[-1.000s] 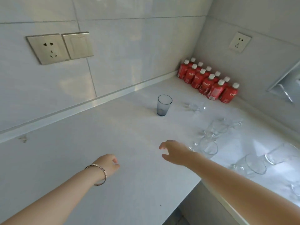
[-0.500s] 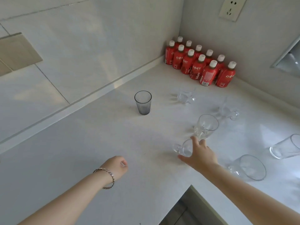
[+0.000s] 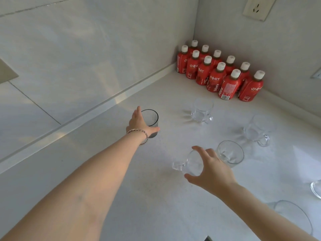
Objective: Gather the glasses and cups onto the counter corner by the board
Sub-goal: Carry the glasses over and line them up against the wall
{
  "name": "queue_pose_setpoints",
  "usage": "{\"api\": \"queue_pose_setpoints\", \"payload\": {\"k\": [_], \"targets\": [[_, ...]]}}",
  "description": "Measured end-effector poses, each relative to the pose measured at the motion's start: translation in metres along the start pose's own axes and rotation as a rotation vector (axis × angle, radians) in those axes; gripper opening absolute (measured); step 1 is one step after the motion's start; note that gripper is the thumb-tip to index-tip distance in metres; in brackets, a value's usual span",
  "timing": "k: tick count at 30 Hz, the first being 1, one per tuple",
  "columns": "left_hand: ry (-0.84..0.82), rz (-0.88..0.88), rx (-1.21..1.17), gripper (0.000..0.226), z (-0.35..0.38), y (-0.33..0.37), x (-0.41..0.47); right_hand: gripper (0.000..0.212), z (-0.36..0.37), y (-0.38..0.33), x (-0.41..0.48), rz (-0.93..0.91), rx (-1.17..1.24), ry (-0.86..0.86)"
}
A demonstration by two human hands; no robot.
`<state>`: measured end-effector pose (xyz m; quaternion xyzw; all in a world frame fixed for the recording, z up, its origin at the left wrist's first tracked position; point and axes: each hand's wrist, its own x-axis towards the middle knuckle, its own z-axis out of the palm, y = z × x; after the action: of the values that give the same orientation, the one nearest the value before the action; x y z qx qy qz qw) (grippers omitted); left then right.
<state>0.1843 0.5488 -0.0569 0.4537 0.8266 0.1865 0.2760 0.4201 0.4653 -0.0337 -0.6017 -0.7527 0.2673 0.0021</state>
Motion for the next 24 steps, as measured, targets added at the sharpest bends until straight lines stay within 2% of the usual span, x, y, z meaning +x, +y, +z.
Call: {"api": "queue_pose_setpoints", "payload": {"k": [2,5,10,12,14,16,21,24], "targets": [[0.009,-0.058,-0.078,0.101,0.003,0.0,0.008,0.084,-0.001,0.0,0.006,-0.012,-0.001,-0.016],[0.068,-0.055,-0.125,0.082,0.002,-0.006,-0.002,0.086,0.002,-0.003,0.012,-0.026,-0.019,-0.045],[0.065,-0.055,-0.214,0.068,-0.019,-0.048,-0.068,0.084,0.02,-0.022,0.015,-0.071,-0.008,-0.132],[0.063,-0.06,-0.238,0.068,-0.036,-0.077,-0.1,0.083,0.026,-0.042,0.012,-0.104,0.006,-0.182],[0.172,-0.161,-0.287,0.07,-0.095,-0.162,-0.159,0.083,0.055,-0.123,0.002,-0.291,-0.1,-0.279],[0.182,-0.175,-0.261,0.073,-0.12,-0.211,-0.193,0.083,0.07,-0.165,-0.009,-0.358,-0.139,-0.297],[0.189,-0.231,-0.212,0.078,-0.146,-0.239,-0.213,0.083,0.082,-0.19,-0.005,-0.404,-0.15,-0.303],[0.343,-0.342,-0.26,0.08,-0.194,-0.319,-0.26,0.083,0.124,-0.269,-0.036,-0.543,-0.186,-0.336]]}}
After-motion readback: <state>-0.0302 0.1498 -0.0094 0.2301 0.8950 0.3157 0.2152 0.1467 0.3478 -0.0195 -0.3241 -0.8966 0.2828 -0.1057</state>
